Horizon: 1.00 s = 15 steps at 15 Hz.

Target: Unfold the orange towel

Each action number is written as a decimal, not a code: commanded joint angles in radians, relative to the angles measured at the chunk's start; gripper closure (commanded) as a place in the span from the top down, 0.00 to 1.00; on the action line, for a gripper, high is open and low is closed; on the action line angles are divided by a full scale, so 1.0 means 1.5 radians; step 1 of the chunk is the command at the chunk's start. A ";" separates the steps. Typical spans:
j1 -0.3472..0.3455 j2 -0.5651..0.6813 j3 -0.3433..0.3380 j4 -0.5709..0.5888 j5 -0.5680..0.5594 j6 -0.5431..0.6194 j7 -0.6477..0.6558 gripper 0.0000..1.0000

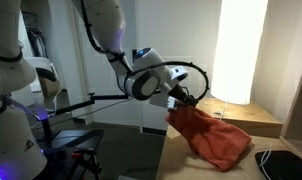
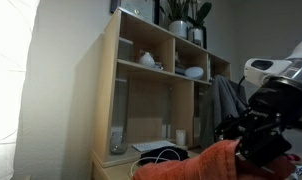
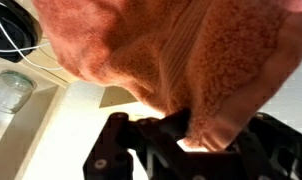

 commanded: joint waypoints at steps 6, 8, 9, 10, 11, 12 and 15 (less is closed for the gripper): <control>0.014 -0.061 0.001 -0.043 0.032 -0.008 0.044 0.00; -0.007 -0.077 0.023 -0.053 0.023 0.000 0.065 0.00; -0.018 -0.087 0.033 -0.059 0.020 0.000 0.078 0.00; -0.036 -0.093 0.052 -0.061 0.010 0.000 0.090 0.00; -0.046 -0.098 0.061 -0.063 0.008 0.000 0.098 0.00; -0.055 -0.100 0.070 -0.065 0.006 0.000 0.105 0.00; -0.042 -0.072 0.063 -0.044 0.014 -0.001 0.084 0.00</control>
